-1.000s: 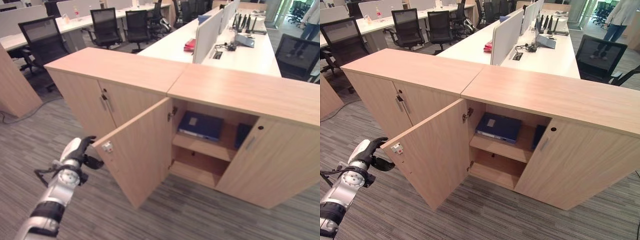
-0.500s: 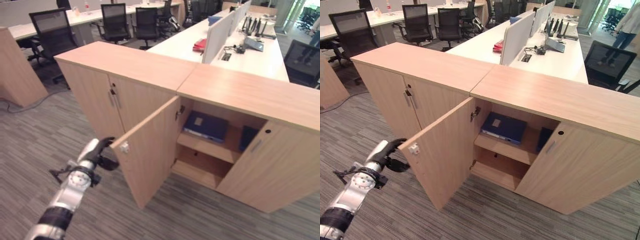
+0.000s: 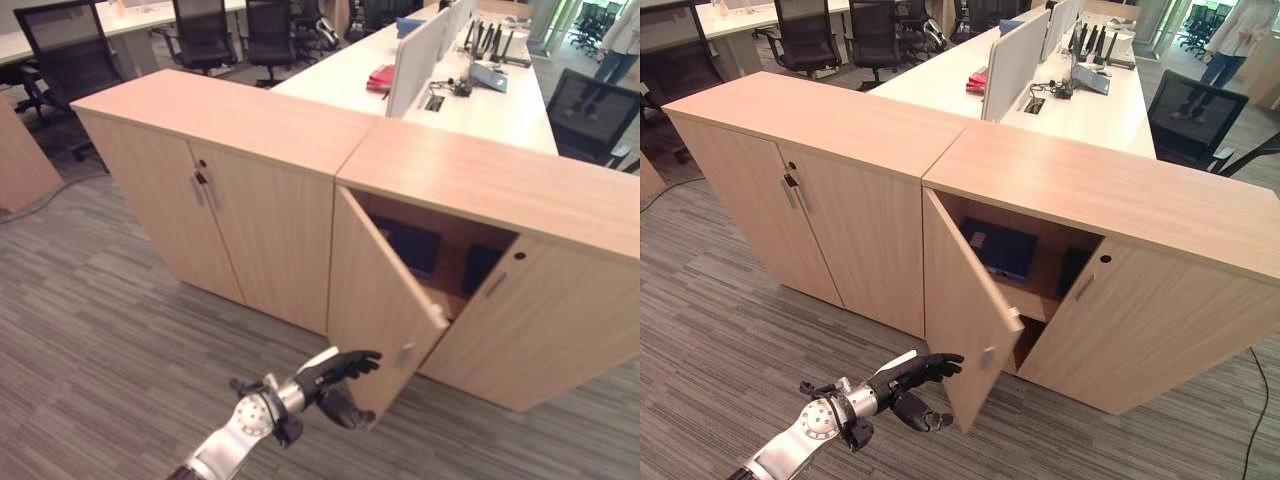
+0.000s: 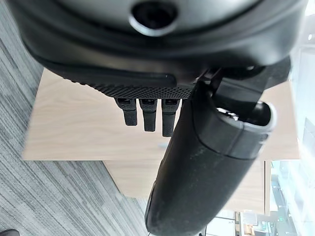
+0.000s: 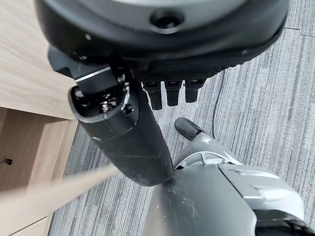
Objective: Put the empty folder in the office cabinet
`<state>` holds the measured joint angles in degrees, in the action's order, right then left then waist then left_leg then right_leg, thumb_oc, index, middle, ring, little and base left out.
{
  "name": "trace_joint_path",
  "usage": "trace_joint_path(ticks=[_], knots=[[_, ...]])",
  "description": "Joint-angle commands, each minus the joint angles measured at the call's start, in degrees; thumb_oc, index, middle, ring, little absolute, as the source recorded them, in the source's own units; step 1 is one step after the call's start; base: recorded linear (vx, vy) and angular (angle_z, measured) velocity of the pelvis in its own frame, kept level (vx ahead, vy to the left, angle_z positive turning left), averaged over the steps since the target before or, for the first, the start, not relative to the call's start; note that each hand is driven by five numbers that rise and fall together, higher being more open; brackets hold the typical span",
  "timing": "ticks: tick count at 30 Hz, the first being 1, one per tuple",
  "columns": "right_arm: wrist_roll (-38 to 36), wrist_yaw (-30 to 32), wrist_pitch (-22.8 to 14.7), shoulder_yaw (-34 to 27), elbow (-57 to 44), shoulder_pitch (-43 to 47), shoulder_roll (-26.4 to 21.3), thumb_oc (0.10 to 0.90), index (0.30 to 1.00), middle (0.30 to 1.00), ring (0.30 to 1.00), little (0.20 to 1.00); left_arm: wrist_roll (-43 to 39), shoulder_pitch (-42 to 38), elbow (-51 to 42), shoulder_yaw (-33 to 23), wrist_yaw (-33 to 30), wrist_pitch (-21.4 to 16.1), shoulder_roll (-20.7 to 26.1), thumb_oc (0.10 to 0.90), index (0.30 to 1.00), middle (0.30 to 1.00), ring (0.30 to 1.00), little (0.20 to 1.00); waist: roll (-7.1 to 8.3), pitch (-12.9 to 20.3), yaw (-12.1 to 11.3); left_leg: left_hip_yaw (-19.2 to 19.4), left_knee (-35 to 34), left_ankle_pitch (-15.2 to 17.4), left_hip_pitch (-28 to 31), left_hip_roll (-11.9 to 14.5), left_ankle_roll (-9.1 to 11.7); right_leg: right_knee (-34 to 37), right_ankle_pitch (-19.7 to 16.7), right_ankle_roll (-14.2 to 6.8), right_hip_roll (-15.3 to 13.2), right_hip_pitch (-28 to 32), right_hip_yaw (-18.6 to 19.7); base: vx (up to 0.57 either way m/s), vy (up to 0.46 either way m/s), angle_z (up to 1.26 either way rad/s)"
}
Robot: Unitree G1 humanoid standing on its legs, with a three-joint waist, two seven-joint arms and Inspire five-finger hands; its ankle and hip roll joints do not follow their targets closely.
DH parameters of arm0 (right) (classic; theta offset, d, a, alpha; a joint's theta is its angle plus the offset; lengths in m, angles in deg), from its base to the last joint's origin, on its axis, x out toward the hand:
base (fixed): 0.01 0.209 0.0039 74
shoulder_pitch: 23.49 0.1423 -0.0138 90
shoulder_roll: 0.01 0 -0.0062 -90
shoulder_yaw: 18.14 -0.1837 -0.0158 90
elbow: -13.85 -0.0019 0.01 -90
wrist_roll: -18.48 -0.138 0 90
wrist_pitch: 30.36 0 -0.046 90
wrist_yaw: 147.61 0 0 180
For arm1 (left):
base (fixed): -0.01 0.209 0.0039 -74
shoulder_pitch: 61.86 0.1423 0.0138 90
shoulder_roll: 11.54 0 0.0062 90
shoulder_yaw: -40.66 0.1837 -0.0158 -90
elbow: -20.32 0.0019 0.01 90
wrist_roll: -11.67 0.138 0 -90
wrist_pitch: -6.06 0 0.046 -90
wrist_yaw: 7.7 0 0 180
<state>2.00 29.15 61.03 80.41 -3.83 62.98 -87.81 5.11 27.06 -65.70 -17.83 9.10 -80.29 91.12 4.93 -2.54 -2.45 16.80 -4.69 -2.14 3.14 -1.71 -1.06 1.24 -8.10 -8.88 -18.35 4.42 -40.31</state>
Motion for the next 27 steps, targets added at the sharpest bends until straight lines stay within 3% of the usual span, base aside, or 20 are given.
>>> trace_joint_path(ticks=[1, 5, 9, 16, 22, 25, 27], knots=[[-0.35, -1.61, 0.34, 4.24, 1.55, 1.37, 5.60, 0.800, 0.900, 0.900, 0.900, 0.900, -2.42, -6.87, -5.80, -1.53, 0.05, -5.30, -1.36, 0.800, 0.900, 0.900, 0.900, 0.900, -0.90, 1.60, -0.39, -1.24, -0.02, 6.49, 1.57, 1.38, 1.94, 1.77, -4.94, -4.77, -1.40, -4.36, -0.76, 0.00, 0.000, 0.00], [0.30, -1.88, 0.68, 5.62, 1.75, 1.94, 5.42, 0.800, 0.900, 0.900, 0.900, 0.900, -2.08, -10.08, -4.45, 0.89, 0.36, -5.05, -2.30, 0.800, 0.900, 0.900, 0.900, 0.900, -1.38, 0.99, 0.45, -0.83, 0.01, 6.41, 1.63, 1.69, 2.24, 1.89, -4.57, -4.43, -1.19, -4.82, -0.38, 0.00, -0.036, 0.01], [0.06, -1.80, 0.40, 5.78, -0.22, 2.25, 4.06, 0.800, 0.900, 0.900, 0.900, 0.900, 2.06, -14.58, 0.86, 2.27, -1.21, -5.60, -3.81, 0.800, 0.900, 0.900, 0.900, 0.900, -1.99, 0.90, 3.02, 1.12, 0.00, 6.47, 1.92, 2.58, 2.76, 2.70, -4.01, -3.80, 0.20, -6.11, 1.76, 0.02, -0.044, -0.13], [1.04, -1.85, 0.76, 4.49, 1.68, 1.46, 2.86, 0.800, 0.900, 0.900, 0.900, 0.900, 1.86, -12.13, 4.16, -0.06, -2.09, -5.29, -4.31, 0.800, 0.900, 0.900, 0.900, 0.900, -2.67, 1.42, 4.76, 4.10, 0.11, 6.95, 3.11, 4.55, 3.73, 2.89, -2.47, -2.59, 2.45, -7.58, 4.77, 0.06, -0.057, -0.41], [0.74, -2.59, 1.49, 4.25, 2.12, 2.73, 1.97, 0.800, 0.900, 0.900, 0.900, 0.900, -5.78, -2.83, 13.30, -5.31, -1.47, -0.61, -6.65, 0.800, 0.900, 0.900, 0.900, 0.900, -3.93, 2.63, 6.02, 8.45, 3.07, 7.71, 5.62, 9.12, 5.97, 3.11, 1.68, 0.14, 7.35, -7.20, 8.61, 0.11, -0.125, -0.42], [0.13, -2.80, 1.65, 5.32, 0.60, 3.71, 1.76, 0.800, 0.900, 0.900, 0.900, 0.900, -3.86, -1.51, 17.15, -7.50, -3.71, -0.83, -7.12, 0.800, 0.900, 0.900, 0.900, 0.900, -3.95, 2.90, 5.88, 8.95, 7.06, 8.46, 5.24, 11.39, 7.13, 3.02, 4.19, 1.87, 9.57, -6.36, 9.96, 0.11, -0.193, -0.38], [-0.37, -2.63, 1.75, 7.03, -1.98, 4.46, 1.62, 0.800, 0.900, 0.900, 0.900, 0.900, -2.71, -3.03, 20.22, -7.73, -5.36, -0.86, -7.59, 0.800, 0.900, 0.900, 0.900, 0.900, -3.31, 1.58, 5.77, 8.24, 19.78, 7.77, 1.09, 15.68, 8.67, 3.02, 6.76, 4.25, 11.75, -4.85, 11.16, 0.06, -0.270, -0.21]])
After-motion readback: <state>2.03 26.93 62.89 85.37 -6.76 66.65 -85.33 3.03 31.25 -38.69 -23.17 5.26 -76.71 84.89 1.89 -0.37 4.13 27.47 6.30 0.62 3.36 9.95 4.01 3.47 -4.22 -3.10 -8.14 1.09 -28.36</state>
